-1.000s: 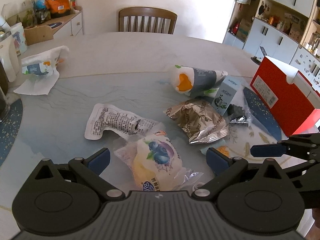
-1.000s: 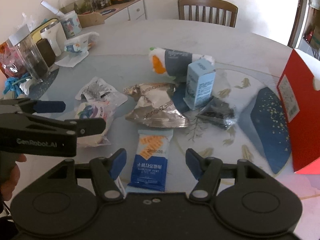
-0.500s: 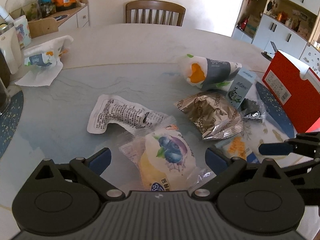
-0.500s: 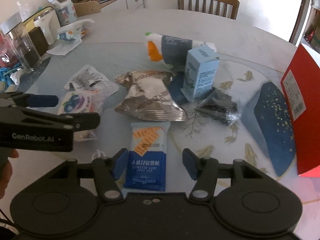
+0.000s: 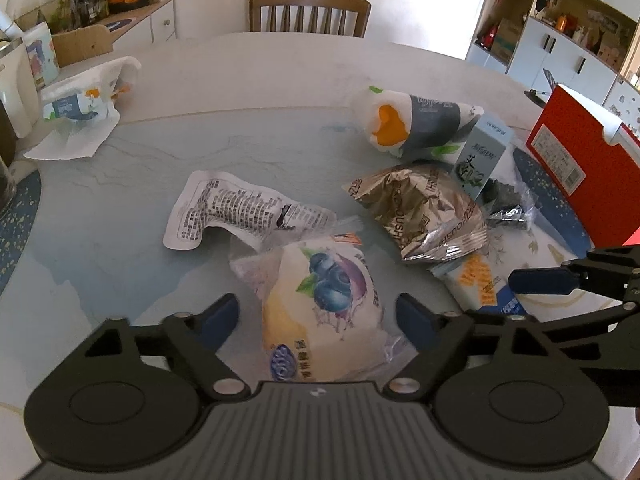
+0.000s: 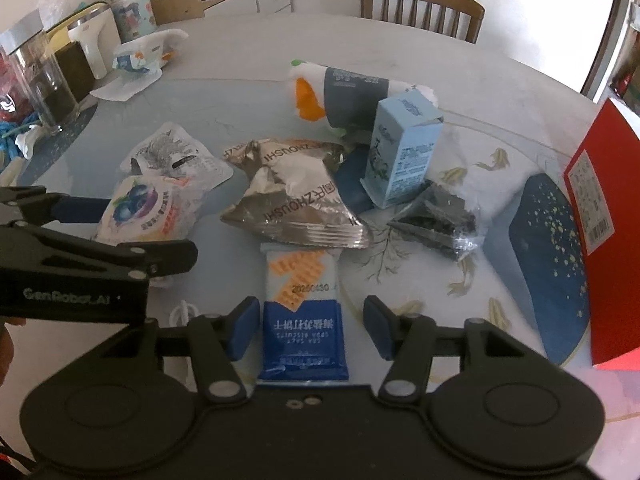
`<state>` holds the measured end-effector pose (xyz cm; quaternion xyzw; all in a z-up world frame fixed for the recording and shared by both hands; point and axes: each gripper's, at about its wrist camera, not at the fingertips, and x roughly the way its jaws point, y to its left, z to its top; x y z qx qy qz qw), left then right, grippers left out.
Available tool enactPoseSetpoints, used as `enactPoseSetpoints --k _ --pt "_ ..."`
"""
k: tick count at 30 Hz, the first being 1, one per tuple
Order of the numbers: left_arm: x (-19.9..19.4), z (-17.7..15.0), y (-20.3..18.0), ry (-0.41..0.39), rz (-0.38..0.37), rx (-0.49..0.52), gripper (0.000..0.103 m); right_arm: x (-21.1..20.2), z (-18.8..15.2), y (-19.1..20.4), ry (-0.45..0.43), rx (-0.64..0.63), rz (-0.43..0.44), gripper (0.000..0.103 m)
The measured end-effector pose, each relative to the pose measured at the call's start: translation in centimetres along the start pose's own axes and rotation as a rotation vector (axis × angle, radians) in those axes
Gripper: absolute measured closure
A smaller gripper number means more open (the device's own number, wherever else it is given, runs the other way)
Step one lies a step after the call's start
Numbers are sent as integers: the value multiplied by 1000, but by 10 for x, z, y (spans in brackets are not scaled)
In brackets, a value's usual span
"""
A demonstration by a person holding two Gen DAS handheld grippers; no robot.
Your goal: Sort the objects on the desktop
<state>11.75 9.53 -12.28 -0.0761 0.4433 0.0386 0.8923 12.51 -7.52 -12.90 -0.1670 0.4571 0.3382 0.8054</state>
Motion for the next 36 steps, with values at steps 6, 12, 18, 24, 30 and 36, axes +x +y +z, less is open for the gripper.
enactPoseSetpoints --k 6,12,18,24,30,36 --pt "-1 3 1 2 -2 -3 43 -1 2 0 -7 -10 6 64" --pt "-4 3 2 0 5 -8 46 -2 2 -2 -11 4 8 68" --pt "-10 2 4 -1 -8 -21 47 -8 1 -4 -15 23 16 68" --pt "-21 2 4 -12 -26 -30 47 -18 -1 -7 -28 51 32 68" --pt "-33 2 0 -17 -45 -31 47 -30 -5 -10 -37 79 54 68" --pt "-47 3 -6 -22 -67 -28 47 -48 -6 -15 -65 106 70 68"
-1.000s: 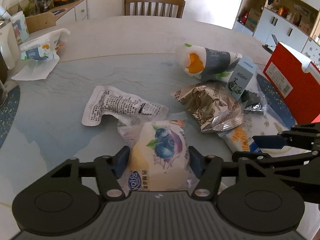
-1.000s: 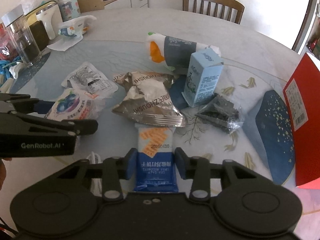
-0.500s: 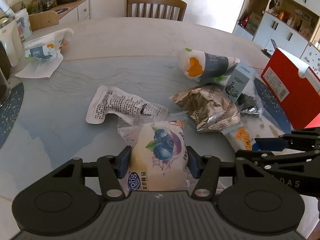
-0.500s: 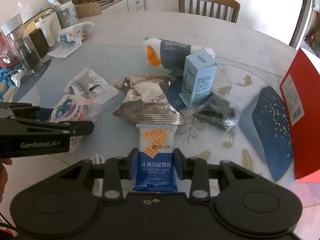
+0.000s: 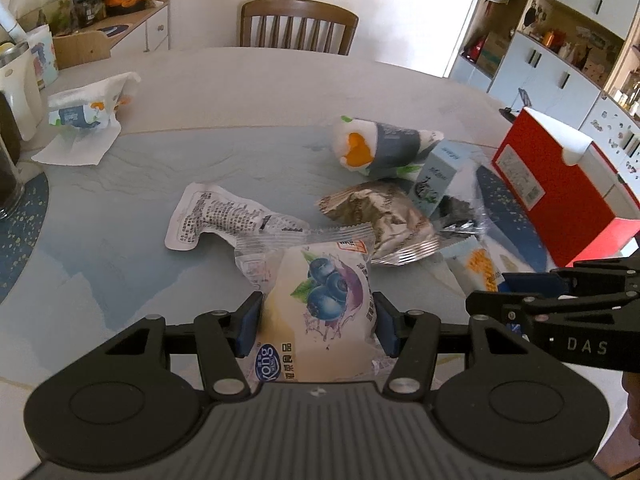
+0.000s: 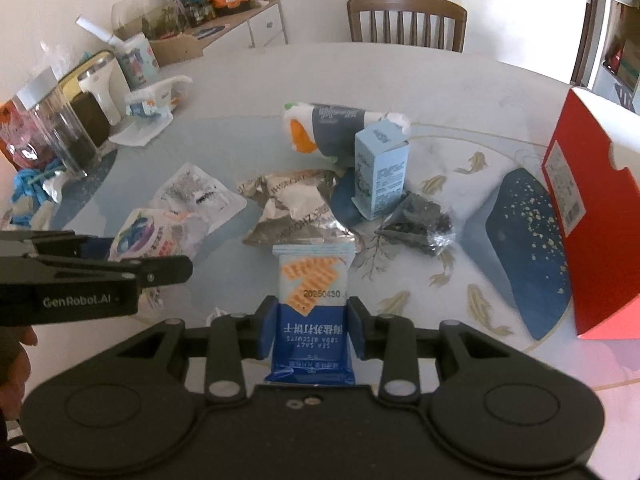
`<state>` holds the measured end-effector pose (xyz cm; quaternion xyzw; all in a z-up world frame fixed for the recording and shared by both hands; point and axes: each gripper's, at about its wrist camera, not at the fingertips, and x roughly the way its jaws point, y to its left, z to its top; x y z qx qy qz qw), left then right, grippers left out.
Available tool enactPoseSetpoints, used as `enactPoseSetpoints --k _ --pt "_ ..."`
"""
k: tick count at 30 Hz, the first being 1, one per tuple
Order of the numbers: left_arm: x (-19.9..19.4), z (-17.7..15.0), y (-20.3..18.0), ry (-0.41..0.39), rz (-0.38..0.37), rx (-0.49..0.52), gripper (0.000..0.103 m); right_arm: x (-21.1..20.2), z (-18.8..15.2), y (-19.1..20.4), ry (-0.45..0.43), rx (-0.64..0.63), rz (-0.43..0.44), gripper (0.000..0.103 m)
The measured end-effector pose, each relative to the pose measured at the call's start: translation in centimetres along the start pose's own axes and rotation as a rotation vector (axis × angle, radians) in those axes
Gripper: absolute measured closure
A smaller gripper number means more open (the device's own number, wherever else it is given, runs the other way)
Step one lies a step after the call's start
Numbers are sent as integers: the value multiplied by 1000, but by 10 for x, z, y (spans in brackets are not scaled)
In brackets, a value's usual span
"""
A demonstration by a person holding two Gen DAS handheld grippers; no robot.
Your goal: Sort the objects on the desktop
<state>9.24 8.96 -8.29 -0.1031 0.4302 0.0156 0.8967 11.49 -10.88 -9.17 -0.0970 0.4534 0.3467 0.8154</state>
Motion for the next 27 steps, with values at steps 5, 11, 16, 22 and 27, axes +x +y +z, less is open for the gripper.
enactPoseSetpoints --k 5,11,16,22,27 --pt "-14 5 -10 -9 -27 5 47 -16 2 -5 -25 12 4 68" --pt "-29 14 -27 -26 -57 29 47 -38 4 -16 -55 40 15 68" --pt "-38 21 -45 -36 -84 58 47 -55 6 -30 -69 95 43 68" --pt "-47 31 -71 -56 -108 100 47 -77 8 -46 -107 107 44 68" --pt "-49 41 -96 -73 -135 132 47 -95 9 -67 -135 122 28 68"
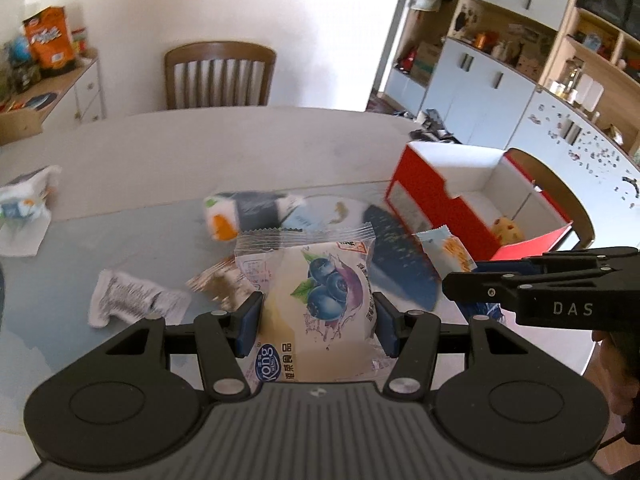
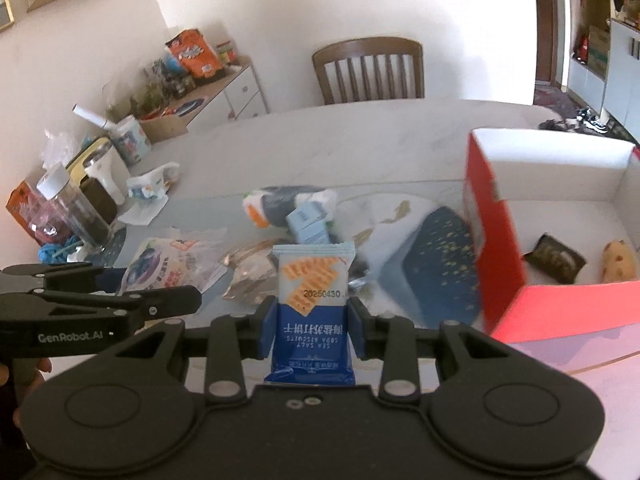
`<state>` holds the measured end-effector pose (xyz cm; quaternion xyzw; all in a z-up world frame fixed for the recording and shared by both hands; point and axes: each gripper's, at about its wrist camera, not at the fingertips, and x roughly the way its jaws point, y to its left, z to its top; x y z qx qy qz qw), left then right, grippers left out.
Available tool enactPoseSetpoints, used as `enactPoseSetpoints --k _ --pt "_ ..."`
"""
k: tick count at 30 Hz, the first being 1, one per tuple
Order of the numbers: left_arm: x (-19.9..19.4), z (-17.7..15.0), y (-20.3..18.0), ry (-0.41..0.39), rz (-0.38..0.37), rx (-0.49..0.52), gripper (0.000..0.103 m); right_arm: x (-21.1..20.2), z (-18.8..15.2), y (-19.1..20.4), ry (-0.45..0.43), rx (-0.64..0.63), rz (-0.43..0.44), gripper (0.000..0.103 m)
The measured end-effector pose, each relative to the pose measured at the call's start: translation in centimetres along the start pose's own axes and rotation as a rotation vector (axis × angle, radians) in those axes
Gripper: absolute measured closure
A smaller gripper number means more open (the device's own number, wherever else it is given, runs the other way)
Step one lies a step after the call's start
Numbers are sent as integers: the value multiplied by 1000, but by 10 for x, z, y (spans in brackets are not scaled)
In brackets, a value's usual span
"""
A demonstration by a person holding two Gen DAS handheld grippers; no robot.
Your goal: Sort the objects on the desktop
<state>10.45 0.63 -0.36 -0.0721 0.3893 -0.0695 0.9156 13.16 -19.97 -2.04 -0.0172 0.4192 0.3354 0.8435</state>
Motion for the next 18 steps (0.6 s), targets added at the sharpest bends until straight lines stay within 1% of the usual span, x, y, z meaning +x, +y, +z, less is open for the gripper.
enactPoseSetpoints --k 8,18 --pt "17 20 -45 -13 -37 57 47 -25 8 -39 -47 19 -32 68" --pt "47 47 -106 -22 -82 112 47 -43 17 -95 -78 46 -70 67"
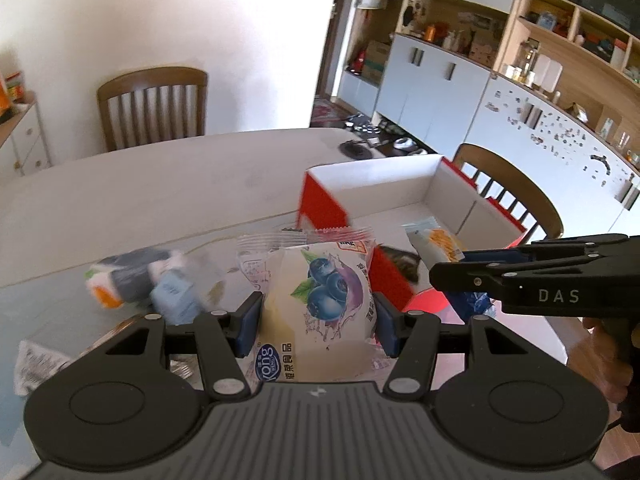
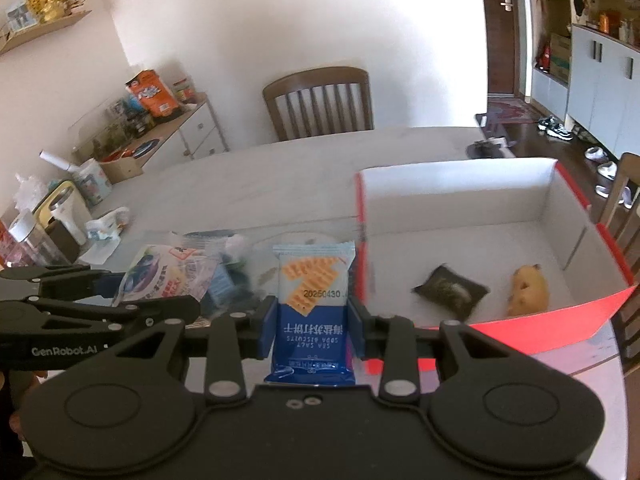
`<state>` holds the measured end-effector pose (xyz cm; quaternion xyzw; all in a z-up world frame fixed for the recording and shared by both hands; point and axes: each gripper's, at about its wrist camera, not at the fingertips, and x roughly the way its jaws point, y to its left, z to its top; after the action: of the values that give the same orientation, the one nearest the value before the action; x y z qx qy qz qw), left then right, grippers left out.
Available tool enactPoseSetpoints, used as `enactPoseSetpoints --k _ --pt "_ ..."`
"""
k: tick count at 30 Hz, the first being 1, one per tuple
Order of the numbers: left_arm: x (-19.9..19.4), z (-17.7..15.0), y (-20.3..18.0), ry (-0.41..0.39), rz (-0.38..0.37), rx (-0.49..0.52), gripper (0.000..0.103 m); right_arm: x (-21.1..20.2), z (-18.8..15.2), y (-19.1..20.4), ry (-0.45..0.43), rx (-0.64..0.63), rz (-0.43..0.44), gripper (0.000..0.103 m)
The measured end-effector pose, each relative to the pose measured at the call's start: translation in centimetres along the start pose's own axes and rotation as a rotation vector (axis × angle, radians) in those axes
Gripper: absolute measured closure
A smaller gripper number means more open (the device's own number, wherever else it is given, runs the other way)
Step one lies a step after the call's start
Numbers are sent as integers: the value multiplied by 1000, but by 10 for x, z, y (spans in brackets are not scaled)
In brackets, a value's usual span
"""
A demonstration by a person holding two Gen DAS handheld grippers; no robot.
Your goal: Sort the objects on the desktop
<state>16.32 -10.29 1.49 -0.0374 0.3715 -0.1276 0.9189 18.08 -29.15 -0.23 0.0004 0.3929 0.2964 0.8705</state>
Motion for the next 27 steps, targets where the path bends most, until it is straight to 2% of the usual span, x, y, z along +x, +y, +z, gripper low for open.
enactPoseSetpoints --k 14,27 --pt "46 28 -63 13 -36 70 47 -11 16 -70 -9 -2 -51 67" --pt "96 53 -103 64 -47 154 47 -3 35 -127 -11 10 -108 67"
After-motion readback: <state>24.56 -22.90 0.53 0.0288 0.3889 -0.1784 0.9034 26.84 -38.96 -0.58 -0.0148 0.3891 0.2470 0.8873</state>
